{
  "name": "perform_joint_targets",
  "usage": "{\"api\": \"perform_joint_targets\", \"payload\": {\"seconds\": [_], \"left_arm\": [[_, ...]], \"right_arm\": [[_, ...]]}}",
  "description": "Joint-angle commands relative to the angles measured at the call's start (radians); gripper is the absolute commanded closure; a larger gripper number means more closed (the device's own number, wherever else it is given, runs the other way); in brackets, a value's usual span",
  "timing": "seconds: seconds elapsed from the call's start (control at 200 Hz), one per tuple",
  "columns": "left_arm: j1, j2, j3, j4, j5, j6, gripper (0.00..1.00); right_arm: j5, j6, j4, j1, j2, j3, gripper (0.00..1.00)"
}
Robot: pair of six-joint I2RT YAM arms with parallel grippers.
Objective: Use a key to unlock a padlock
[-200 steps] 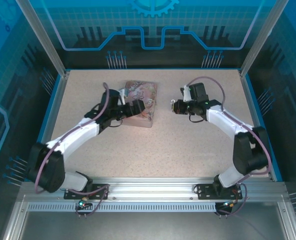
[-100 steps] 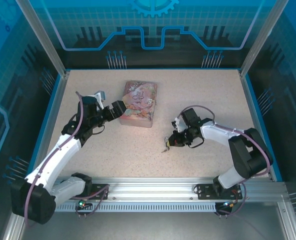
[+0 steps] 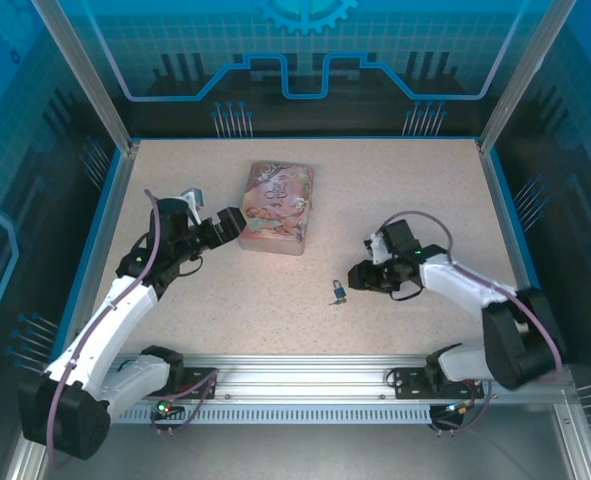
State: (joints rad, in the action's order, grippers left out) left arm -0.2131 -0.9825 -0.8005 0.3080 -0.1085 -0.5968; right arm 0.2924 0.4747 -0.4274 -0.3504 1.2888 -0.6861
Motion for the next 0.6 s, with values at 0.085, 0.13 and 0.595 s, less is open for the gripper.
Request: {"api": "perform_joint_targets", "payload": {"seconds": [0.085,0.13,0.595], "left_arm": [[0.021,0.076,-0.019,0.033,0.199,0.078,0.01],[0.025,0.097,0.001,0.028,0.273,0.094,0.01],[0.049,0.187,0.449,-0.474,0.622,0.394,0.01]], "right_arm": [[-0.274,-0.073,-0.049,0.067,-0.227,-0.016,0.31],[-0.333,-0.102,-0.03,0.088,-0.26,-0.02,0.23],[-0.424,-0.298,0.734,0.377,-0.137,0.252,0.0]]}}
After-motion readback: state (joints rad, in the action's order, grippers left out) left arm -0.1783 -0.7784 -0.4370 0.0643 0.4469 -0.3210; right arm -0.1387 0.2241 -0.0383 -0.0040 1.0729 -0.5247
